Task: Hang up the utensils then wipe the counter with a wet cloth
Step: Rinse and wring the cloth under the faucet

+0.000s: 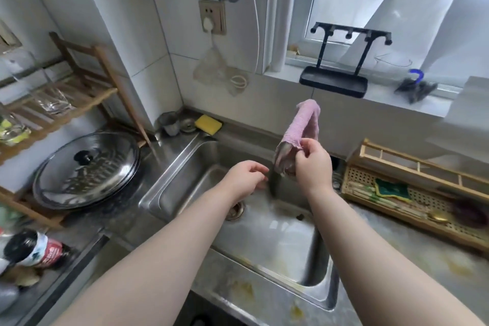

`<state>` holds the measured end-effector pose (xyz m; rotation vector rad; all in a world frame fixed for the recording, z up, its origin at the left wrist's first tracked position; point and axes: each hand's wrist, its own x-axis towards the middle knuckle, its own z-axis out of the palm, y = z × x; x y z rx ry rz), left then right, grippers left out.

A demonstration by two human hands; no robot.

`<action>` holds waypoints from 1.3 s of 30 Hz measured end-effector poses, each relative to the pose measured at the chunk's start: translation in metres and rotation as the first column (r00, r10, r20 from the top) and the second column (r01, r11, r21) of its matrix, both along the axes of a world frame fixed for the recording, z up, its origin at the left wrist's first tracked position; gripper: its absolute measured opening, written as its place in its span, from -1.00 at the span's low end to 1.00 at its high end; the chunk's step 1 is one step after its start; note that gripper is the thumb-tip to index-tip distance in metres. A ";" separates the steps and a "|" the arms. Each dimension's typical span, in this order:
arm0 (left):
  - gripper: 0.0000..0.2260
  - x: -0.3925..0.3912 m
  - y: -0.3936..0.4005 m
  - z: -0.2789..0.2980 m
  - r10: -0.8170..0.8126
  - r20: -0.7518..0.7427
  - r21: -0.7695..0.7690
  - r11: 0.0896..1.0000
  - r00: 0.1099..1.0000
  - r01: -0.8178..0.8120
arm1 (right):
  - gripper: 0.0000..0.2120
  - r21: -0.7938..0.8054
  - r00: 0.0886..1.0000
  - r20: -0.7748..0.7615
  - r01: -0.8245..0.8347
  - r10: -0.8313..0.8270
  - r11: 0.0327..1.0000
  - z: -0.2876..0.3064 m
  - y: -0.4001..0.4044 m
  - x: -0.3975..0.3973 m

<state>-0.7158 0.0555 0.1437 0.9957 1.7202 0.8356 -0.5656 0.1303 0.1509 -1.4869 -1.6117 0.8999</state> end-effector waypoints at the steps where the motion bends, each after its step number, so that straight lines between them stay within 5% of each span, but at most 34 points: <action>1: -0.80 0.001 0.004 -0.002 -0.009 0.012 -0.010 1.000 1.000 0.009 | -0.77 0.021 1.000 0.024 0.008 -0.009 1.000 -0.001 0.000 0.003; 6: -0.78 0.004 0.020 -0.010 -0.129 0.085 -0.058 0.989 0.988 0.134 | -0.89 -0.017 0.985 0.147 0.097 -0.093 0.995 -0.026 -0.012 0.023; 12: -0.75 0.001 0.021 -0.040 -0.226 0.138 -0.161 0.955 0.964 0.247 | -0.78 -0.449 0.968 0.252 0.110 0.007 0.887 -0.057 -0.043 0.040; 19: -0.29 0.019 0.018 -0.059 -0.516 0.069 -0.148 0.841 0.854 0.520 | -0.80 -0.499 0.952 0.283 0.045 0.114 0.865 -0.077 -0.044 0.032; 22: -0.52 0.019 0.020 -0.067 -0.589 0.110 -0.099 0.795 0.801 0.598 | -0.84 -0.487 0.974 0.159 -0.066 0.163 0.871 -0.079 -0.042 0.017; 25: -0.88 0.012 0.024 -0.068 -0.547 -0.027 -0.112 0.834 0.837 0.541 | -0.88 -0.432 0.991 0.036 -0.102 0.130 0.896 -0.078 -0.039 0.008; 27: -0.87 0.004 0.030 -0.073 -0.488 -0.053 -0.129 0.869 0.871 0.479 | -0.89 -0.380 0.997 0.004 -0.069 0.077 0.923 -0.084 -0.029 0.008; 29: -0.83 -0.002 0.034 -0.076 -0.425 0.027 -0.128 0.896 0.905 0.425 | -0.74 -0.313 0.979 0.176 -0.044 0.104 0.949 -0.095 -0.010 0.013; 31: -0.84 -0.006 0.038 -0.077 -0.337 0.030 -0.103 0.935 0.941 0.339 | -0.50 -0.351 0.864 0.443 -0.079 0.240 0.933 -0.111 0.014 0.020; 34: -0.82 -0.010 0.044 -0.075 -0.235 0.043 -0.102 0.966 0.971 0.239 | -0.28 -0.432 0.652 0.630 -0.157 0.422 0.888 -0.129 0.045 0.024; 39: -0.81 -0.013 0.052 -0.078 -0.191 0.016 -0.104 0.976 0.981 0.192 | -0.34 -0.435 0.338 0.794 -0.264 0.505 0.861 -0.140 0.074 0.016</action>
